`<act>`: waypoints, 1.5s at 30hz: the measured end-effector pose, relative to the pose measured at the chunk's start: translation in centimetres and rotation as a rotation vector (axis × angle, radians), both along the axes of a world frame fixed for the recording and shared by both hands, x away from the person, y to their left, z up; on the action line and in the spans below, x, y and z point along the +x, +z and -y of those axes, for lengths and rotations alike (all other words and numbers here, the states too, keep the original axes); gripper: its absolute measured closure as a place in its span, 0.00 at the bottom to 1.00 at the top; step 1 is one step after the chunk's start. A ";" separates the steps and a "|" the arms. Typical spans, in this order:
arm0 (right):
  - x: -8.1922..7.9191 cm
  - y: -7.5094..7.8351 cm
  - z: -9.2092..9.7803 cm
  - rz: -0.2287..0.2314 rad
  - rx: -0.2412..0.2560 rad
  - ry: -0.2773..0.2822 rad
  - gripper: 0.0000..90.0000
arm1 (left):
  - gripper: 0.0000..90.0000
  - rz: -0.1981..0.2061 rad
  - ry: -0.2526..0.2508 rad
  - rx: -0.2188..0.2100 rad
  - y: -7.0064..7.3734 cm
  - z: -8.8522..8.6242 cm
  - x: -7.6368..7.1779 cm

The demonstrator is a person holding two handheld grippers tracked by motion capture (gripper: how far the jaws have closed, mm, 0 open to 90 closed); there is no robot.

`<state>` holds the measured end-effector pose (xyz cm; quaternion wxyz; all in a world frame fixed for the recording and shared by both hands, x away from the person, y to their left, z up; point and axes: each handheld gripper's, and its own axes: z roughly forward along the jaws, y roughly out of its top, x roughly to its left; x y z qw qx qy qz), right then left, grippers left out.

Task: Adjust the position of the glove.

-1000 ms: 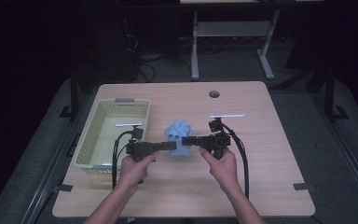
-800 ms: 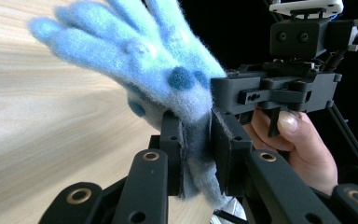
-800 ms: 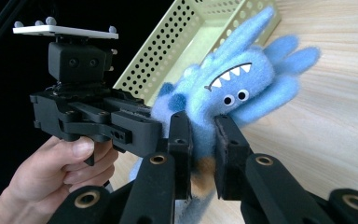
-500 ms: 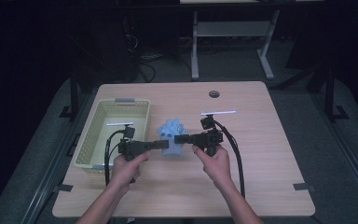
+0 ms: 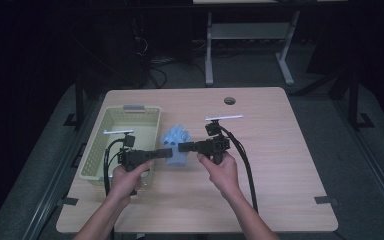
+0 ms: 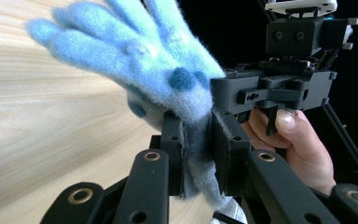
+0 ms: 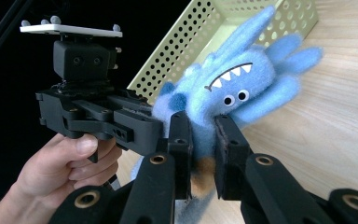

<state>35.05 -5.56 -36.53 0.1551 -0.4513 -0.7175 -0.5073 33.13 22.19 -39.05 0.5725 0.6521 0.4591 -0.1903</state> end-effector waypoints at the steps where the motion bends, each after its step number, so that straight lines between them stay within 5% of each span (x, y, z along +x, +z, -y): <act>1: 0.1 0.0 -0.2 0.002 0.000 0.002 0.87 | 0.84 0.004 0.001 0.000 0.0 -0.2 0.0; 27: 1.9 0.8 -5.7 0.022 -0.018 0.054 0.87 | 0.85 -0.001 0.075 0.008 0.4 -5.1 0.2; 45: 3.3 0.4 -9.3 0.008 -0.003 0.092 0.87 | 0.85 0.005 0.117 0.050 0.7 -8.6 0.5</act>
